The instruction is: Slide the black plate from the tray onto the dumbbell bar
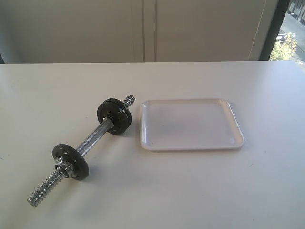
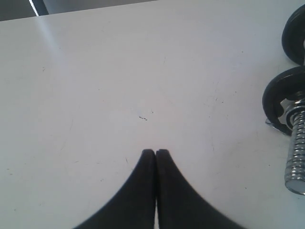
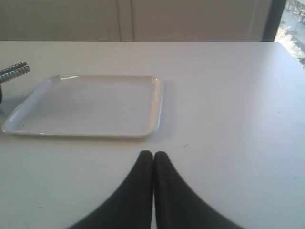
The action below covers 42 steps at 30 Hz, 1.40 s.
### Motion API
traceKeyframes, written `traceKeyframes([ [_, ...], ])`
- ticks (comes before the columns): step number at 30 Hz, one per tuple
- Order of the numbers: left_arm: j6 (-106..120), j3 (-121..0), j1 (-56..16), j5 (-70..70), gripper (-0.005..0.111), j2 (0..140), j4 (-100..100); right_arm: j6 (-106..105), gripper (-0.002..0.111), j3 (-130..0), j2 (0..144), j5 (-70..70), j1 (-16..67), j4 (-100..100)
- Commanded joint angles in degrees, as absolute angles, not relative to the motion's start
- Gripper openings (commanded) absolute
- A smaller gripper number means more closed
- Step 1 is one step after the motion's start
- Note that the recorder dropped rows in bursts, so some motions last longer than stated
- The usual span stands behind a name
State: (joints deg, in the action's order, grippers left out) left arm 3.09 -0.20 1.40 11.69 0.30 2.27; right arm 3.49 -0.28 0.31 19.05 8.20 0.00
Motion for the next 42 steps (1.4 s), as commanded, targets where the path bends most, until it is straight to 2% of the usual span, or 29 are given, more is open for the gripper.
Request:
traceKeyframes([
  [1, 2.56, 0.0, 1.56, 11.59, 0.0, 0.0, 2.97, 3.75, 0.0, 0.0, 0.0, 17.5, 6.89, -0.46],
  [14, 2.56, 0.0, 1.56, 11.59, 0.0, 0.0, 2.97, 3.75, 0.0, 0.0, 0.0, 17.61, 2.65, -0.7],
  [27, 2.56, 0.0, 1.56, 11.59, 0.0, 0.0, 2.97, 3.75, 0.0, 0.0, 0.0, 17.85, 8.6, -1.04],
  [42, 2.56, 0.0, 1.56, 11.59, 0.0, 0.0, 2.97, 3.75, 0.0, 0.0, 0.0, 17.85, 8.63, -0.91],
])
